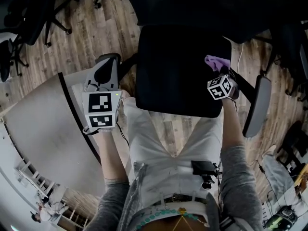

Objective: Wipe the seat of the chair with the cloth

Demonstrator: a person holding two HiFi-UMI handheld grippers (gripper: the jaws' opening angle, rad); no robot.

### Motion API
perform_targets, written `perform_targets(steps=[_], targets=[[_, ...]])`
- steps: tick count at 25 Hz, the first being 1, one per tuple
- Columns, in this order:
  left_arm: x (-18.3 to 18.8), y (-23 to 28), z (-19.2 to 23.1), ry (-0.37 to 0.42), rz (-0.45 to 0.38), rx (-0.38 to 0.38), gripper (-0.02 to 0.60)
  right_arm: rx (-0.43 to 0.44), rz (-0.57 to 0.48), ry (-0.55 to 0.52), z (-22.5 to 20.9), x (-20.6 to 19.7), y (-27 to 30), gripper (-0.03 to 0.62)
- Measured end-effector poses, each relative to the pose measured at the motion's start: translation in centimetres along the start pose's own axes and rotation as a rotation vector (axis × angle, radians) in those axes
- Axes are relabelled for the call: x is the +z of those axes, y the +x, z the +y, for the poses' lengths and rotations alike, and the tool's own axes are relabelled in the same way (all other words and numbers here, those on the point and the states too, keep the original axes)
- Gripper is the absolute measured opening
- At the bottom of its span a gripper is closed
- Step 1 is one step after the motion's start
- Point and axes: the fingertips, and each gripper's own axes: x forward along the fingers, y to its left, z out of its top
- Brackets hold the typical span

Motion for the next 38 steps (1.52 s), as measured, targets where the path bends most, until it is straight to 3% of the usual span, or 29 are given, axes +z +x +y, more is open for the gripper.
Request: perform_targets(steps=[5, 15, 29, 34, 38], targets=[[0.0, 0.0, 0.2, -0.001, -0.001, 0.000, 0.008, -0.001, -0.073, 0.067, -0.3, 1.1, -1.3, 0.048], [-0.1, 0.0, 0.2, 0.002, 0.001, -0.001, 0.008, 0.053, -0.298, 0.016, 1.9, 6.7, -6.3, 0.048], [0.0, 0.2, 0.3, 0.000, 0.000, 0.000, 0.008, 0.345, -0.533, -0.196, 16.4, 20.7, -8.8, 0.048], [-0.2, 0.0, 0.4, 0.000, -0.002, -0.003, 0.008, 0.407, -0.537, -0.249, 21.6, 24.2, -8.0, 0.048], [-0.3, -0.1, 0.6, -0.001, -0.004, -0.004, 0.008, 0.423, -0.472, -0.318, 24.7, 25.1, -6.0, 0.048]])
